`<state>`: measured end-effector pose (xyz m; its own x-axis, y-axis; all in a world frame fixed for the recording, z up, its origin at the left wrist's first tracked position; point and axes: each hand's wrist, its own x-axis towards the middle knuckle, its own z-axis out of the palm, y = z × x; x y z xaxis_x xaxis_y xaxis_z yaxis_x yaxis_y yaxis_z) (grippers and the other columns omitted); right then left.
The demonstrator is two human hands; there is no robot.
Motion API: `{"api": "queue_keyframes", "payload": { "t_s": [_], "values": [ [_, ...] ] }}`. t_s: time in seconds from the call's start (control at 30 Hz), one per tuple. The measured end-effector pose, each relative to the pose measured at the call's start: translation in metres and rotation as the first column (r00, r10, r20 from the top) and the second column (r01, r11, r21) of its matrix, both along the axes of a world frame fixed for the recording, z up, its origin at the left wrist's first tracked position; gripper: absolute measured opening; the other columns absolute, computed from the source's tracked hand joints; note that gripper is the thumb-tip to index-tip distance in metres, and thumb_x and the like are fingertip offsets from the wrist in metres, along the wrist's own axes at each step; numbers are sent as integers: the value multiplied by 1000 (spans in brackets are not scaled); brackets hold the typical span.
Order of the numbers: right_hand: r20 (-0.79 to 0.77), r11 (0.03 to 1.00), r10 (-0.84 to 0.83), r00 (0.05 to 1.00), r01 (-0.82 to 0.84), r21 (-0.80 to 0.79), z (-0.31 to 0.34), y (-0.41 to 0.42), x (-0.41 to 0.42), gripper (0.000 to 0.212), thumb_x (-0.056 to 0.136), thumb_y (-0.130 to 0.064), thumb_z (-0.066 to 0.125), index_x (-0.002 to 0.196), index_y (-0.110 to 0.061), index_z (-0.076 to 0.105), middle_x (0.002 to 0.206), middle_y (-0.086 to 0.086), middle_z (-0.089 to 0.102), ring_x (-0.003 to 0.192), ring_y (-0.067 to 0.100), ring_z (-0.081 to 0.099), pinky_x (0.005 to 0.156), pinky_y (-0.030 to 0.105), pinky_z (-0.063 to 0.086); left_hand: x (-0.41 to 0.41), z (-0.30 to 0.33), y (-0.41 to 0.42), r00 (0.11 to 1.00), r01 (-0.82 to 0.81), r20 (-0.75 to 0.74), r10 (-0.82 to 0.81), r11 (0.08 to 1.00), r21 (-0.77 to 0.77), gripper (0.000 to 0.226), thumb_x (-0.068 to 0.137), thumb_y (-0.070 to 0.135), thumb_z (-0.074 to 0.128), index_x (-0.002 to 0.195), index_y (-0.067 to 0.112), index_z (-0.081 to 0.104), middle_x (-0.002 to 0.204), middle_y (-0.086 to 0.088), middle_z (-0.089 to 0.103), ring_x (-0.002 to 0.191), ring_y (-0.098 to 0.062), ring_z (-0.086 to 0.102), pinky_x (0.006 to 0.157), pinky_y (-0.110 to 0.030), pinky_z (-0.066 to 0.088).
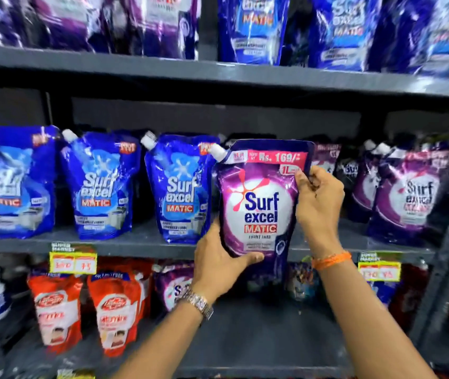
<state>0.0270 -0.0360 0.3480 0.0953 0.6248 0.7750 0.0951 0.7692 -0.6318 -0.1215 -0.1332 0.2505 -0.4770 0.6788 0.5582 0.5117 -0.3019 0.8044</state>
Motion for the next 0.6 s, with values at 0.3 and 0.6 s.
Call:
{"api": "queue_keyframes", "payload": {
  "t_s": [0.3,0.6],
  "values": [
    [68,993,-51,996,58,-103,16,73,-15,37,100,-17,58,65,-22,44,61,2,54,57,13,43,55,38,41,-8,25,77,1000,-30,6,31,994,-101,94,38,39,95,122,27,53,120,5,71,108,-15,68,94,-42,56],
    [76,982,77,994,-63,-177,16,96,-24,34,101,-17,56,70,-23,45,69,1,60,64,14,56,58,28,48,-17,26,93,999,18,40,-14,992,-126,96,51,23,96,131,21,44,126,0,66,112,-17,64,98,-37,53]
  ]
}}
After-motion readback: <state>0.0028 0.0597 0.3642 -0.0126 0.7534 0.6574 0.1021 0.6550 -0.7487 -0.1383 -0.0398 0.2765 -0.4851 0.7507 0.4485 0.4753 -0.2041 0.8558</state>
